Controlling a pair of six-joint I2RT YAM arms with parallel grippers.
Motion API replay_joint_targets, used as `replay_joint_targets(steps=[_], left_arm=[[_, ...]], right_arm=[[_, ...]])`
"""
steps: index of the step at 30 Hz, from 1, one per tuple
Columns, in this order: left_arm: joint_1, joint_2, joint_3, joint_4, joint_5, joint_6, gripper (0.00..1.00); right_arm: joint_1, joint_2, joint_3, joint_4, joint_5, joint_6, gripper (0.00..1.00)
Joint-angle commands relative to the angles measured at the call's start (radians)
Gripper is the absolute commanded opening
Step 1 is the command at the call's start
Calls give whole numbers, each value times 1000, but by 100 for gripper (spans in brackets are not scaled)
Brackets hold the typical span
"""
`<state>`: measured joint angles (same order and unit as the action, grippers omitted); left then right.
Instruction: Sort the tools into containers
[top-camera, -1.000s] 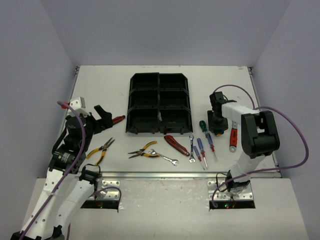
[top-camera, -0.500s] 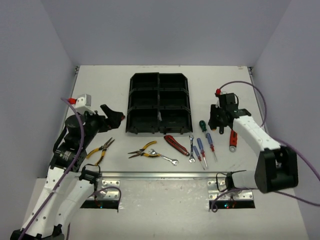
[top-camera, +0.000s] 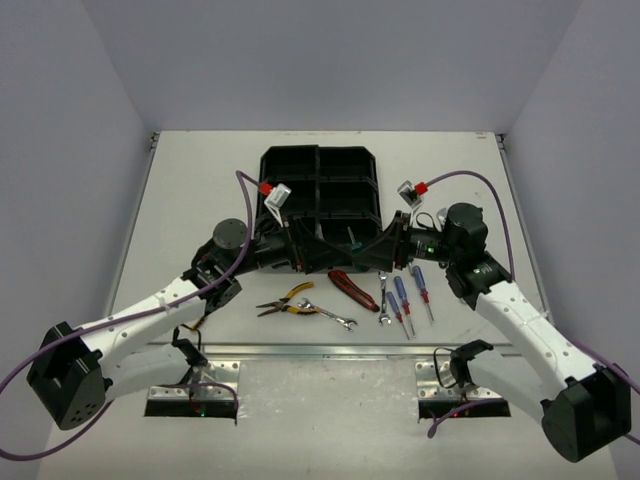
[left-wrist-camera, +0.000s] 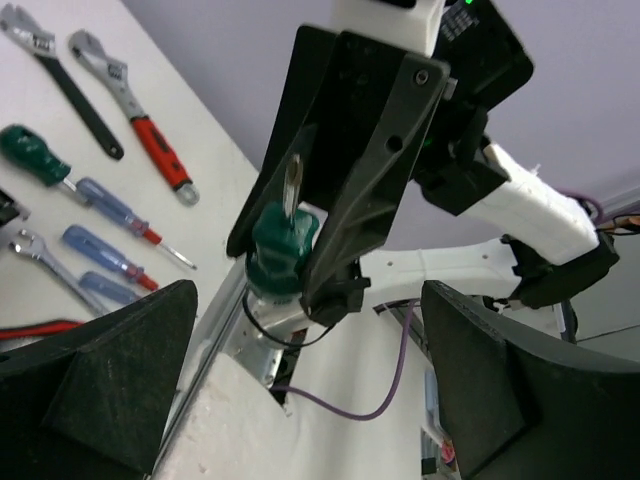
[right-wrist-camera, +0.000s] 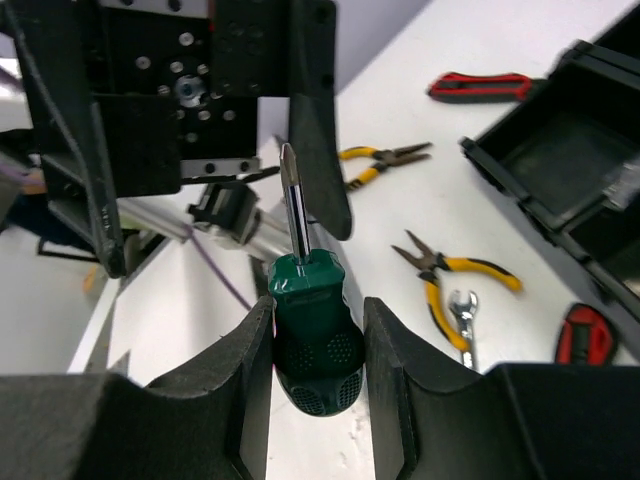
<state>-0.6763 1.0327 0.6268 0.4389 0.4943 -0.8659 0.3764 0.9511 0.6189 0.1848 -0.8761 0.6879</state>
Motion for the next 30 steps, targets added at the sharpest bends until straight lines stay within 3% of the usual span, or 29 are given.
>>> replay_joint_targets(steps=[1,7,10,11,12,18,24,25,26,28,30], left_arm=[[-34,26,89,104,-89,41,83],[-61,27,109,84,-127,78,71],[-71,44,139,55,-132,91,53],[-71,50,145,52,-128,91,53],[-78,64,153,51,-123,88,42],[-106,87,169,46,-118,97,0],[-112,89,191,-10,-114,98,0],[-112,84,202,-28,-137,103,0],[-112,79,206,-52,-146,111,0],[-112,69,241,-186,-268,155,0],[-112,69,302,-342,-447,202,0]], right_arm=[[33,-20,27,128,-110,82,0],[52,-8,31,117,-101,81,0],[62,1,45,127,-99,85,0],[64,0,45,127,-98,85,0],[68,2,52,129,-93,85,0],[70,20,71,116,-78,87,0],[70,16,79,84,-43,77,0],[69,13,83,71,-20,68,8],[68,9,85,55,-12,65,28],[69,-7,88,-10,81,49,99],[70,-44,97,-118,220,10,99]])
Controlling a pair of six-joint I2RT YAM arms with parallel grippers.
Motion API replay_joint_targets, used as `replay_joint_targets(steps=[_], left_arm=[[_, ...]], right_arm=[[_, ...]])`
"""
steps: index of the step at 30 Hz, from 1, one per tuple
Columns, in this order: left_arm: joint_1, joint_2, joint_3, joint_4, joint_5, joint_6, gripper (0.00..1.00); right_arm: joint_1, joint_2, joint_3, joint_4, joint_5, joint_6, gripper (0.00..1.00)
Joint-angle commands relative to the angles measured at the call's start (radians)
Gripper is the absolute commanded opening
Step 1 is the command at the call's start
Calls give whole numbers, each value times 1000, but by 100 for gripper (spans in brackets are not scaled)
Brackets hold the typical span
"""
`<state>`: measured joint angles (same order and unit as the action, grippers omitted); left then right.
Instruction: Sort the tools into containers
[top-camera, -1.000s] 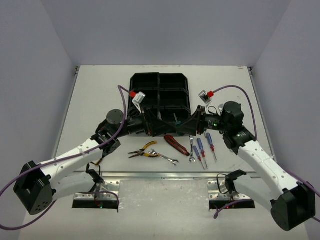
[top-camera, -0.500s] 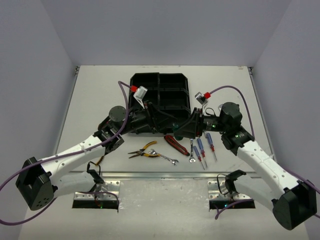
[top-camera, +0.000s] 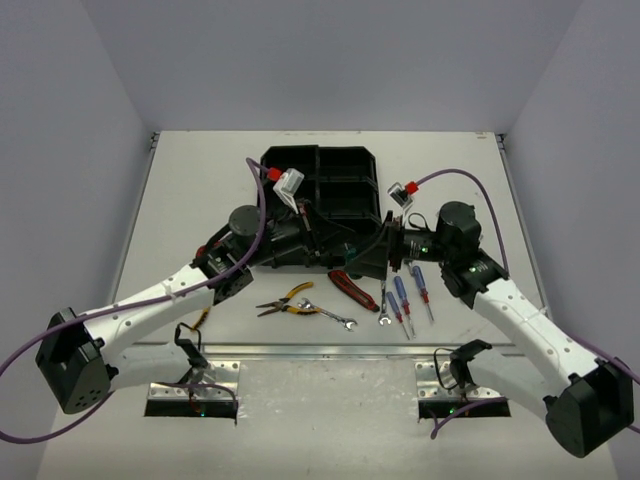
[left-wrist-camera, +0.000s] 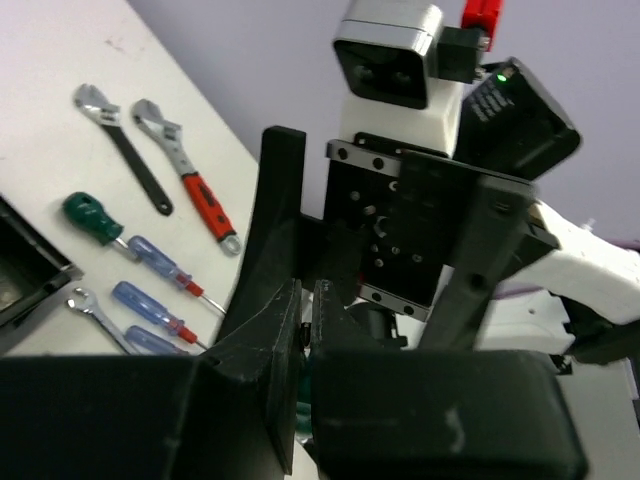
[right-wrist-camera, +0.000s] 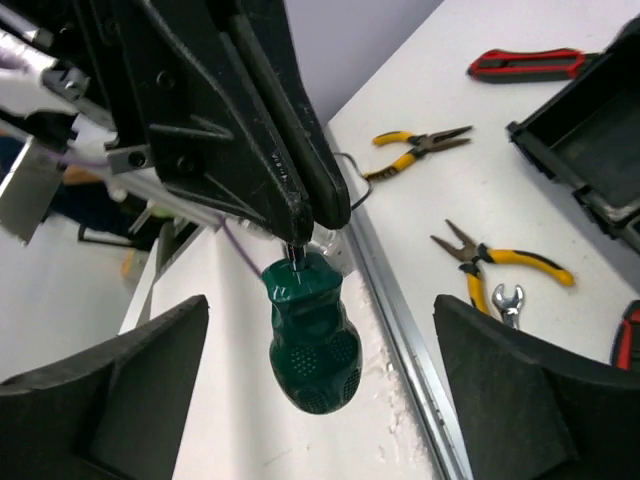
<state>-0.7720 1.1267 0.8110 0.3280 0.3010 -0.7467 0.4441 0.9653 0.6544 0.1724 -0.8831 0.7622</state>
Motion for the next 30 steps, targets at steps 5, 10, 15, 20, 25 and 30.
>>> replay_joint_targets(steps=[5,10,15,20,25,30], left_arm=[[44,27,277,-508,-591,102,0],[213,168,438,-558,-759,85,0],[330,484,701,-457,-848,143,0],[389,764,962,-341,-842,237,0],[396,986,1145,-302,-836,238,0],[398,1076,1116,-234,-839,217,0]], right_arm=[[1,-170,120,-429,570,-169,99],[1,-299,120,-567,834,-176,99],[1,-323,113,-624,824,-210,99],[1,-341,69,-653,744,-217,99],[1,-365,21,-676,795,-218,99],[0,-358,-1,-676,805,-240,99]])
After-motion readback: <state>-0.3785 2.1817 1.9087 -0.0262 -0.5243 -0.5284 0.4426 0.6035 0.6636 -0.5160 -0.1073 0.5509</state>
